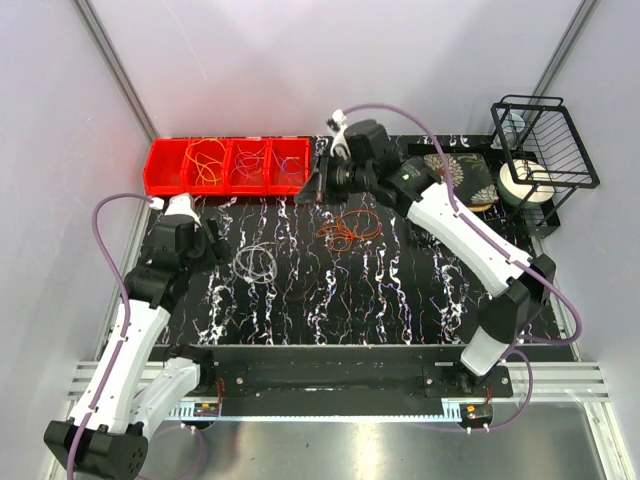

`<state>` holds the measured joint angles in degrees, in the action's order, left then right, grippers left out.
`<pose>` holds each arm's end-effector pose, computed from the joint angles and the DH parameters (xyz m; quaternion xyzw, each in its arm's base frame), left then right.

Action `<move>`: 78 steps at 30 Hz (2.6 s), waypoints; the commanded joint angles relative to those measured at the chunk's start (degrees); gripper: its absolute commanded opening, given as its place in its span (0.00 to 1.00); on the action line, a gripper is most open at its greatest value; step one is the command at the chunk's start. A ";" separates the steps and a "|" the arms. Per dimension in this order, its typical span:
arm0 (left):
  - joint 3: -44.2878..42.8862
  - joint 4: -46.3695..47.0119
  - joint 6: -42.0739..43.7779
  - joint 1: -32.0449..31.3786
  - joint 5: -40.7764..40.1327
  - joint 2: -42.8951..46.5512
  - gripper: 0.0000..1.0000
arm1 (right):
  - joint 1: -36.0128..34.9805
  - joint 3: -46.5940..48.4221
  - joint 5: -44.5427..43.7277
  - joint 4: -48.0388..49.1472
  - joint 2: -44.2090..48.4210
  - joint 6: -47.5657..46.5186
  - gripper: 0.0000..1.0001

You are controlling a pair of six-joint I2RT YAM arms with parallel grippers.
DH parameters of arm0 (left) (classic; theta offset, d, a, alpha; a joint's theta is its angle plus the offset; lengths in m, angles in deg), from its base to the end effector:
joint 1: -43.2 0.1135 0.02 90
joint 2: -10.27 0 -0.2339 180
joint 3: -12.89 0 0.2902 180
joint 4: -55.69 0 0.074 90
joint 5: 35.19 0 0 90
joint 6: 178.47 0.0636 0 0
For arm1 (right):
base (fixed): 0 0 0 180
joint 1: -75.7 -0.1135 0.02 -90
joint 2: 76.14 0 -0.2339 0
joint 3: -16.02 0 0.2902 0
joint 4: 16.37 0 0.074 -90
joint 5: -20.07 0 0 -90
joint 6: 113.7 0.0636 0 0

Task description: Untangle the cables

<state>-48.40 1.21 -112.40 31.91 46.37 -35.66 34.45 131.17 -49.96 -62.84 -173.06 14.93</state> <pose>0.2405 -0.0385 0.2720 -0.1306 0.8916 -0.0663 0.4284 0.3177 0.3075 0.3732 -0.1083 0.8430 0.4386 0.2920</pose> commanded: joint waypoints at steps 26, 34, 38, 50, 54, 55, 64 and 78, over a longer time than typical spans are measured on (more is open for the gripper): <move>2.61 10.11 -8.77 -8.57 2.91 -6.62 0.80 | 0.21 -21.65 -13.03 -8.52 -2.65 -6.73 0.77; 5.15 13.27 -10.26 -11.47 2.12 -12.07 0.78 | 0.21 -22.10 -2.75 -3.52 -4.94 -6.11 0.73; 6.47 15.65 -11.67 -13.67 0.89 -14.36 0.78 | 0.21 -21.66 -2.65 -3.42 -5.47 -6.99 0.72; 4.28 17.49 -12.38 -14.64 -6.14 -28.85 0.74 | 0.21 -23.06 -1.33 -2.72 -6.17 -8.04 0.70; 4.54 20.30 -12.38 -14.73 -7.19 -32.02 0.69 | 0.12 -23.41 -1.51 -2.81 -6.17 -8.66 0.70; 4.54 20.74 -12.38 -14.73 -7.46 -32.55 0.68 | 0.21 -23.50 -1.25 -2.72 -6.43 -8.75 0.70; 1.64 20.40 -10.62 -14.73 -11.32 -38.35 0.67 | 0.21 -23.77 -0.63 -2.72 -7.05 -9.10 0.69; -5.83 20.31 -17.03 -13.50 -14.93 -45.20 0.72 | 0.21 -23.59 0.25 -2.37 -7.75 -9.28 0.68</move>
<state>-50.81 19.92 -125.21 17.97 35.07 -79.09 34.49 107.41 -50.75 -66.56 -181.11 6.71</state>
